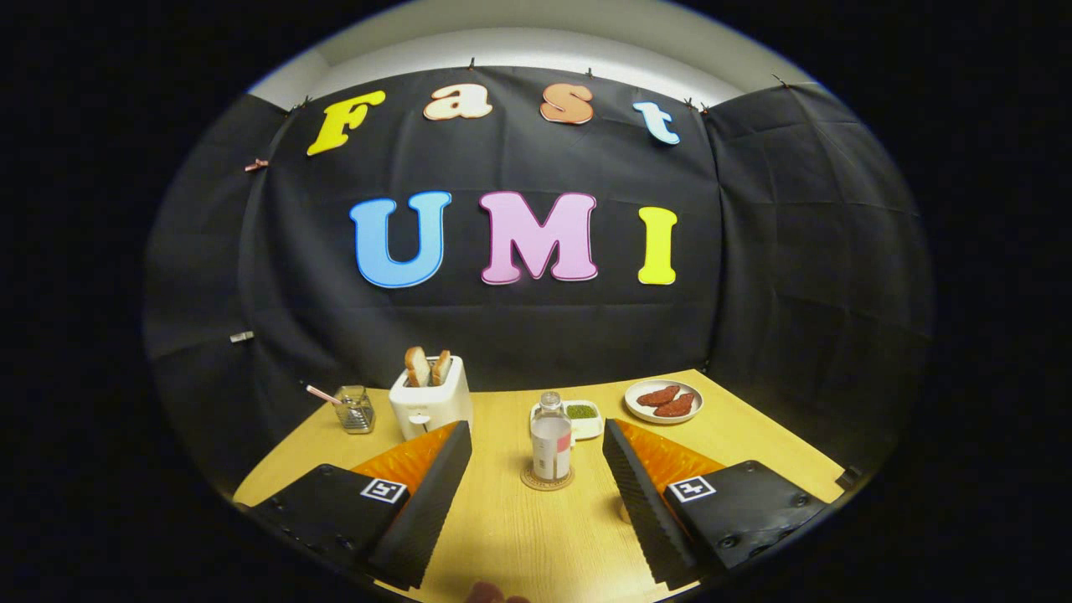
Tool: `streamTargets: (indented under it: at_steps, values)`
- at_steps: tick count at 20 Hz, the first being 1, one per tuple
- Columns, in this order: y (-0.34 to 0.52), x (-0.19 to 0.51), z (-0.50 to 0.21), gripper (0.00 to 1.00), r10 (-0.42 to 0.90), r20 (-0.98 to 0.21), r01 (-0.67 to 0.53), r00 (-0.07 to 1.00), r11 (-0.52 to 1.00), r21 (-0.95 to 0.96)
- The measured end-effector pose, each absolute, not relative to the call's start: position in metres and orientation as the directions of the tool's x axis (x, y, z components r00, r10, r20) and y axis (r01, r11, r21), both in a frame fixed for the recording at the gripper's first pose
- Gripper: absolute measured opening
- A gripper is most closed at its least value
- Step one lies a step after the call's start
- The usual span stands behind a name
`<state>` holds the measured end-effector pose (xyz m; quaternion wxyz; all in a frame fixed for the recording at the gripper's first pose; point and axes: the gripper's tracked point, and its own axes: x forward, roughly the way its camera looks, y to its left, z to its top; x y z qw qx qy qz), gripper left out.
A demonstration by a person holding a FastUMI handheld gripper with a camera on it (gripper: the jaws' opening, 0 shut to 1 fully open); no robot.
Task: Take the bottle from table, then pour the juice into the cup, finally place the bottle on the coaster
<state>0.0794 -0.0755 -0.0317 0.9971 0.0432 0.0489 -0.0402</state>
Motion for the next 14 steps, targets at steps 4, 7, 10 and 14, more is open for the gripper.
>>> streamTargets:
  at_steps: [4,7,10,14]
  values:
    - [-0.076,0.047,-0.008,0.97,-0.065,-0.083,0.072,0.994,0.994,0.079]
    - [-0.069,0.03,0.003,0.98,-0.045,-0.088,0.055,0.995,0.992,0.115]
    - [-0.07,0.025,0.011,0.98,-0.054,-0.08,0.062,0.995,0.993,0.097]
    - [-0.06,0.032,0.028,0.99,-0.044,-0.051,0.048,0.998,0.996,0.074]
